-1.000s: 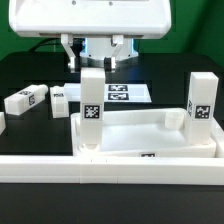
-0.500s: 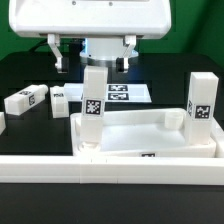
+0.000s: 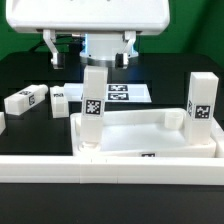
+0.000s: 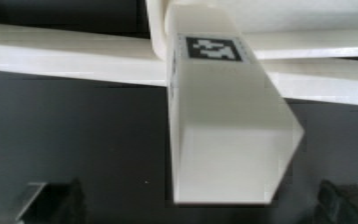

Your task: Assemble desk

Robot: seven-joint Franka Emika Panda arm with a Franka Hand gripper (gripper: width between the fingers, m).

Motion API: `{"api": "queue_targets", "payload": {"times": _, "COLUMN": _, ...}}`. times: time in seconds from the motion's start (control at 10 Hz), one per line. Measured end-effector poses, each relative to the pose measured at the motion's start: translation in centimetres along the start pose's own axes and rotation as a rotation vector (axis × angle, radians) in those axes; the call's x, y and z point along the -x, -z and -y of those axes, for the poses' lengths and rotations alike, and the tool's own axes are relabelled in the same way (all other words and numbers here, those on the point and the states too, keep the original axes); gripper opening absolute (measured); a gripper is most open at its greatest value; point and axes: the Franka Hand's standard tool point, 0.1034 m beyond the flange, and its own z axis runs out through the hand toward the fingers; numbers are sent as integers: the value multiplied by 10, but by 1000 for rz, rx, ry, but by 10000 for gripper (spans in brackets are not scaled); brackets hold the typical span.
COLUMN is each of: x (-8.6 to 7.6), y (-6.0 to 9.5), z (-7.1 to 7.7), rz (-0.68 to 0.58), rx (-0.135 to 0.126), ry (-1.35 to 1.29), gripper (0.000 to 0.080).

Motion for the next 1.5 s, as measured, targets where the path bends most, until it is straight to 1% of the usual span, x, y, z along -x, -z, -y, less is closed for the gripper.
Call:
{"api": "queue_targets", "payload": {"times": 0.1, "x": -4, "y": 7, "z": 0, "rz": 10, "rx": -11, "ry": -2, "gripper": 649}}
{"api": "queue_targets", "payload": {"times": 0.2, "x": -4, "y": 5, "z": 0, "rz": 10, "rx": -10, "ry": -2, "gripper": 649}}
{"api": "queue_targets", "payload": {"times": 0.3, "x": -1, "y": 4, "z": 3, "rz": 34, "rx": -22, "ry": -3, "gripper": 649}}
{"api": "queue_targets", "payload": {"times": 0.4, "x": -2, "y": 4, "z": 3, "rz": 32, "rx": -21, "ry": -3, "gripper": 649}}
{"api": "queue_targets", "payload": {"times": 0.5, "x": 2, "y": 2, "z": 6, "rz": 66, "rx": -36, "ry": -9, "gripper": 649}}
{"api": "queue_targets", "payload": {"times": 0.6, "x": 7, "y": -2, "z": 12, "rz": 160, "rx": -64, "ry": -23, "gripper": 649}}
{"api": "queue_targets", "payload": {"times": 0.7, "x": 4, "y": -5, "z": 13, "rz": 229, "rx": -75, "ry": -23, "gripper": 649}}
{"api": "queue_targets", "payload": {"times": 0.8, "x": 1, "y": -9, "z": 11, "rz": 263, "rx": -77, "ry": -24, "gripper": 649}}
{"api": "queue_targets", "payload": {"times": 0.9, "x": 7, "y": -11, "z": 10, "rz": 338, "rx": -86, "ry": -19, "gripper": 649}}
{"api": "queue_targets", "payload": {"times": 1.0, "x": 2, "y": -14, "z": 5, "rz": 336, "rx": -84, "ry": -21, "gripper": 649}}
{"api": "queue_targets", "payload": {"times": 1.2, "x": 3, "y": -14, "z": 7, "rz": 335, "rx": -85, "ry": -19, "gripper": 649}}
{"api": "queue_targets", "payload": {"times": 1.3, "x": 3, "y": -15, "z": 6, "rz": 337, "rx": -82, "ry": -19, "gripper": 649}}
{"api": "queue_targets", "payload": {"times": 1.5, "x": 9, "y": -20, "z": -5, "rz": 354, "rx": -53, "ry": 3, "gripper": 649}}
